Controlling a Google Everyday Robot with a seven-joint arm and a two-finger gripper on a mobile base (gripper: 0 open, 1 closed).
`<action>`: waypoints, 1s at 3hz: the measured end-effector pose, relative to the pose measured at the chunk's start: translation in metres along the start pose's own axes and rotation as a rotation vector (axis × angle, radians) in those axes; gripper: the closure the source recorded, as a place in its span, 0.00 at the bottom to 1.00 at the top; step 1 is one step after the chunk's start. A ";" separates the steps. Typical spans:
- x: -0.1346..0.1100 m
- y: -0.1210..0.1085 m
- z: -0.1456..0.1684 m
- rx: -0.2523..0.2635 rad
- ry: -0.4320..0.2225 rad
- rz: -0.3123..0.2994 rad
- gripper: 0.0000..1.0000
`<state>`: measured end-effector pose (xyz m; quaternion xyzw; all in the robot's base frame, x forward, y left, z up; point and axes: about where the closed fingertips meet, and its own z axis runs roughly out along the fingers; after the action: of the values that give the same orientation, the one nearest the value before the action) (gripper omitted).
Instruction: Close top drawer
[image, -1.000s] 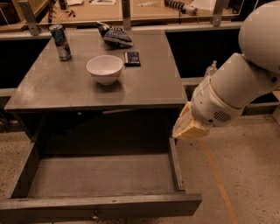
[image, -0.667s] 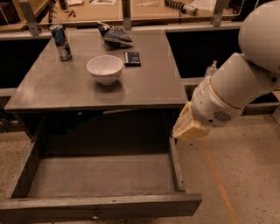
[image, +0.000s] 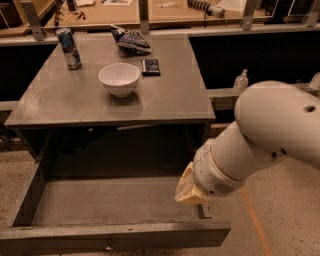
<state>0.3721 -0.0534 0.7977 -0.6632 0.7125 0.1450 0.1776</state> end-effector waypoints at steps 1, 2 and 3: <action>0.003 0.002 0.005 0.002 0.001 0.002 1.00; 0.003 0.003 0.005 0.005 -0.001 0.009 1.00; 0.001 0.016 0.016 -0.002 -0.042 0.034 1.00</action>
Offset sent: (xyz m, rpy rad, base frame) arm -0.0025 -0.0006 -0.0071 0.0129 0.0066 -0.0331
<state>0.3574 -0.0457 0.7827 -0.6480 0.7197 0.1624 0.1892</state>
